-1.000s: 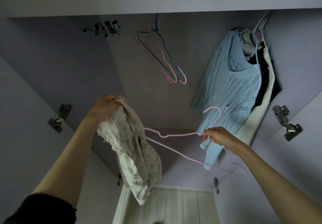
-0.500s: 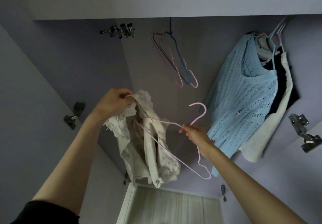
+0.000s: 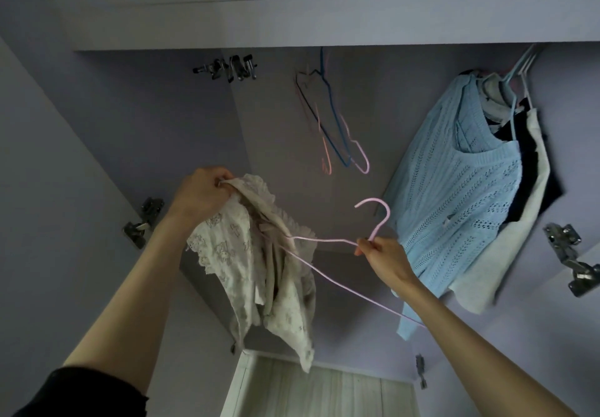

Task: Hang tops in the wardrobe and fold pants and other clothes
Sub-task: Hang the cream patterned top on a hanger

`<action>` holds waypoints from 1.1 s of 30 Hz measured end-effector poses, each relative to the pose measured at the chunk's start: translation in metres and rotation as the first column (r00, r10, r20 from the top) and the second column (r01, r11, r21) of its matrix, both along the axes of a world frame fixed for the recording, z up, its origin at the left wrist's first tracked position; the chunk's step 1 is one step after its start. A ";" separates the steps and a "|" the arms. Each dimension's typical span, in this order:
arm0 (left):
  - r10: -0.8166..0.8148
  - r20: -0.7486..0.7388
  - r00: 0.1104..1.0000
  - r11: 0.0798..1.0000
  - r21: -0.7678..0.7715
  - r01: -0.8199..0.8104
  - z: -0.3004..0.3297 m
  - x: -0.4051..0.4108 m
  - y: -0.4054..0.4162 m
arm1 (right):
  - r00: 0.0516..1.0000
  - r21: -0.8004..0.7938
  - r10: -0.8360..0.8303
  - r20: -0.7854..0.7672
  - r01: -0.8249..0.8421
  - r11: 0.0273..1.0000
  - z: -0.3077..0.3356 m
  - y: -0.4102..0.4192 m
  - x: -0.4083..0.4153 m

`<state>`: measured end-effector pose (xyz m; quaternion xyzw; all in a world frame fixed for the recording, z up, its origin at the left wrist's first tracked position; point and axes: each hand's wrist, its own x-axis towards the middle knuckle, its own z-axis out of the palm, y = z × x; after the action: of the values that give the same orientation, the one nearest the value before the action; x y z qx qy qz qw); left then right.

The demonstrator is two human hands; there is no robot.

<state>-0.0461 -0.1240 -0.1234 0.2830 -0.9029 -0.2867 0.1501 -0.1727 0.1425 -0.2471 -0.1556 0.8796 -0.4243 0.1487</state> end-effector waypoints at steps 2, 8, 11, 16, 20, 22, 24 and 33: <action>-0.030 0.023 0.999 0.999 0.023 0.029 0.001 -0.004 0.007 | 0.999 0.005 0.046 -0.013 -0.046 0.999 0.005 -0.007 0.004; -0.153 0.021 0.988 0.979 0.137 0.149 -0.002 -0.019 0.038 | 0.978 0.181 0.138 -0.159 -0.109 0.977 0.009 -0.052 0.035; -0.184 0.089 0.979 0.978 0.113 0.174 -0.006 -0.012 0.033 | 0.997 -0.052 -0.015 -0.076 0.011 0.999 0.012 -0.054 0.032; -0.321 0.471 0.822 0.945 0.104 0.310 -0.022 0.009 0.024 | 0.995 -0.325 -0.028 -0.096 -0.004 0.946 0.029 -0.051 0.023; -0.188 0.120 0.975 0.860 -0.460 0.222 -0.026 0.007 0.030 | 0.959 -0.256 0.114 -0.258 -0.182 0.950 0.041 -0.060 0.030; -0.276 0.124 0.953 0.739 -0.606 0.293 -0.028 0.002 0.033 | 0.948 -0.233 0.152 -0.281 -0.221 0.947 0.045 -0.061 0.032; -0.302 0.222 0.927 0.705 -0.602 0.374 -0.032 0.001 0.033 | 0.946 -0.234 0.167 -0.279 -0.236 0.943 0.050 -0.060 0.037; -0.450 -0.023 0.893 0.727 -0.591 0.351 -0.025 0.011 0.020 | 0.496 -0.762 0.663 0.560 -0.007 0.648 0.064 -0.042 0.014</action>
<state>-0.0353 -0.1037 -0.1479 -0.0019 -0.9704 -0.0503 0.2360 -0.1592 0.1006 -0.1829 -0.1709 0.4373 -0.6902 0.5507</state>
